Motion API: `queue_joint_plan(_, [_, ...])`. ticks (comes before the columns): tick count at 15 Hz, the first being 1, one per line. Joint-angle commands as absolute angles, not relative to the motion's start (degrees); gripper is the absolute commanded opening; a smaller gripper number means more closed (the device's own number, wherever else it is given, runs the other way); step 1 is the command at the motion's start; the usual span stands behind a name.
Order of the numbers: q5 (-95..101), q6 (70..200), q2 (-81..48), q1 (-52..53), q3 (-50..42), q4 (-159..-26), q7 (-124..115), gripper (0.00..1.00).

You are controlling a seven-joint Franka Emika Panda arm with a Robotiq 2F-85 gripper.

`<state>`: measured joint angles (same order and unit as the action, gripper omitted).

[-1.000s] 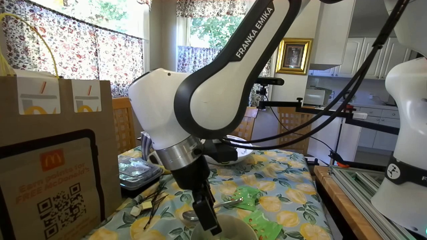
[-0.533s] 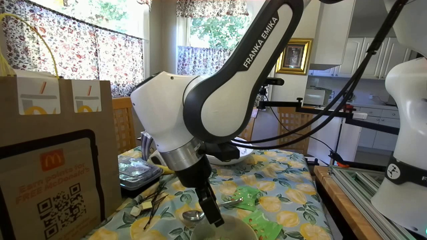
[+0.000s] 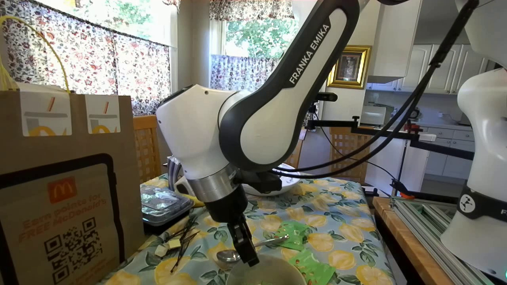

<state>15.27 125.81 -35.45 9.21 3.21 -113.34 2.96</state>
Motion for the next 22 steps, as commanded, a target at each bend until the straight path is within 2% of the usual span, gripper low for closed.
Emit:
queue_joint_plan(1, [16.0, 127.8, -35.7, 9.1, 3.0, -114.0, 3.2, 0.36])
queue_joint_plan(4, [15.9, 128.1, -36.0, 9.1, 3.0, -113.9, 3.2, 0.12])
queue_joint_plan(6, [15.9, 128.1, -36.0, 9.0, 3.0, -114.0, 3.2, 0.01])
queue_joint_plan(22, [8.9, 136.2, -29.0, 5.0, 4.2, -121.1, 4.2, 0.02])
